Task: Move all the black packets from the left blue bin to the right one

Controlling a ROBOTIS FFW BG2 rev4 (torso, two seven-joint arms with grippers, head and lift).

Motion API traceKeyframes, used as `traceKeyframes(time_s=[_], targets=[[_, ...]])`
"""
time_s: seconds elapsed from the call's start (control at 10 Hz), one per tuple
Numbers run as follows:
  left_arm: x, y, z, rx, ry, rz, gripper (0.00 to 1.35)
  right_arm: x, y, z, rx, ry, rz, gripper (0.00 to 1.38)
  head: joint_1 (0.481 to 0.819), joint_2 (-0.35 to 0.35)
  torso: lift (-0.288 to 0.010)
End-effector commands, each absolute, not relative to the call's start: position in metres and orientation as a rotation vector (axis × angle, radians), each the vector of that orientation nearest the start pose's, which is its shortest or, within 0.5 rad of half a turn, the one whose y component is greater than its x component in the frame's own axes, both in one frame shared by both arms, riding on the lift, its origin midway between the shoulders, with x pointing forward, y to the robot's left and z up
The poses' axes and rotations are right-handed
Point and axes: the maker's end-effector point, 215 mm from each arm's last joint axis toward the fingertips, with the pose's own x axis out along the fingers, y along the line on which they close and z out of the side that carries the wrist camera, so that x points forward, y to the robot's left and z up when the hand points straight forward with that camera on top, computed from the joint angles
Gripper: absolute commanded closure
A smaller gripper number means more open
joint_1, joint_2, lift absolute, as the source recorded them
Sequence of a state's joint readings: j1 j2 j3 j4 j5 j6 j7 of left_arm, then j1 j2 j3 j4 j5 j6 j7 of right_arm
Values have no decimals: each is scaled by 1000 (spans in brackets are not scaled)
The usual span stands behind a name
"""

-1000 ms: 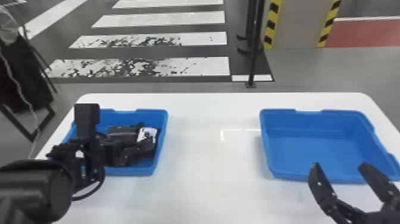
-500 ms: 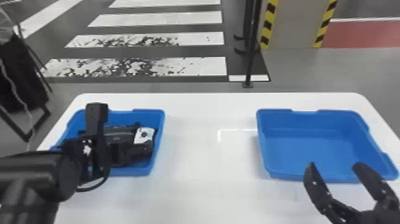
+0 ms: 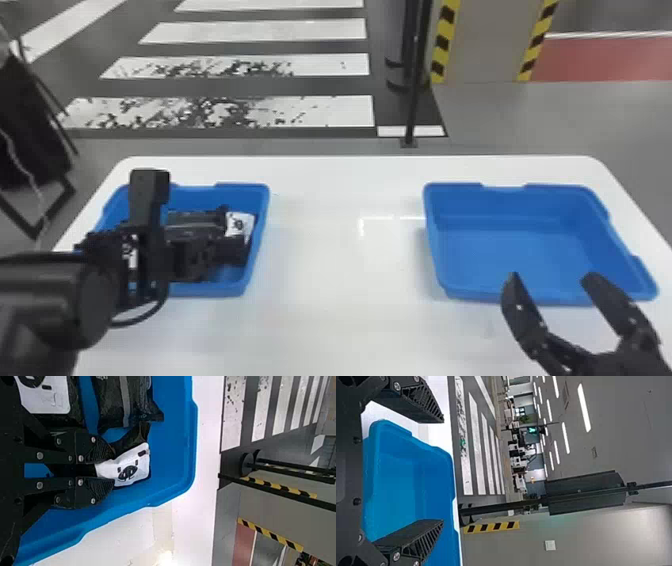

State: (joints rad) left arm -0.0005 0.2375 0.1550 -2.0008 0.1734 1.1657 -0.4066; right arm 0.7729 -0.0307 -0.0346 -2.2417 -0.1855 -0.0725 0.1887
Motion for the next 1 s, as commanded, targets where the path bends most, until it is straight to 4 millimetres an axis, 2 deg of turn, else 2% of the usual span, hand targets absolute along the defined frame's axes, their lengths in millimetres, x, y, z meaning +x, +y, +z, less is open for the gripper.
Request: traceKeyframes(time_s=[0.0,0.2,0.3,0.4,0.6,0.8,0.9], targets=[[490,293,-374,-50,660,-227,1204,368,-206,-313,143,16,170,134,695,77,-185],[473,283,-344,-55,595,-259,1204,369,-202,-305,152,1,181,134,695,111,-185],[463,268,-327,-66,551,-300,1204,370,-196,-300,182,-10,200,134,695,112,-185],[450,247,-318,-80,524,-355,1204,372,-189,-290,213,-33,233,134,695,109,-185],[428,187,-310,-133,501,-501,1204,379,-173,-273,332,-81,309,134,695,77,-185],[410,130,-304,-182,496,-641,1204,383,-145,-264,479,-69,411,133,695,30,-185],[404,108,-299,-198,485,-697,1204,386,-131,-263,509,-53,469,134,695,5,-185]])
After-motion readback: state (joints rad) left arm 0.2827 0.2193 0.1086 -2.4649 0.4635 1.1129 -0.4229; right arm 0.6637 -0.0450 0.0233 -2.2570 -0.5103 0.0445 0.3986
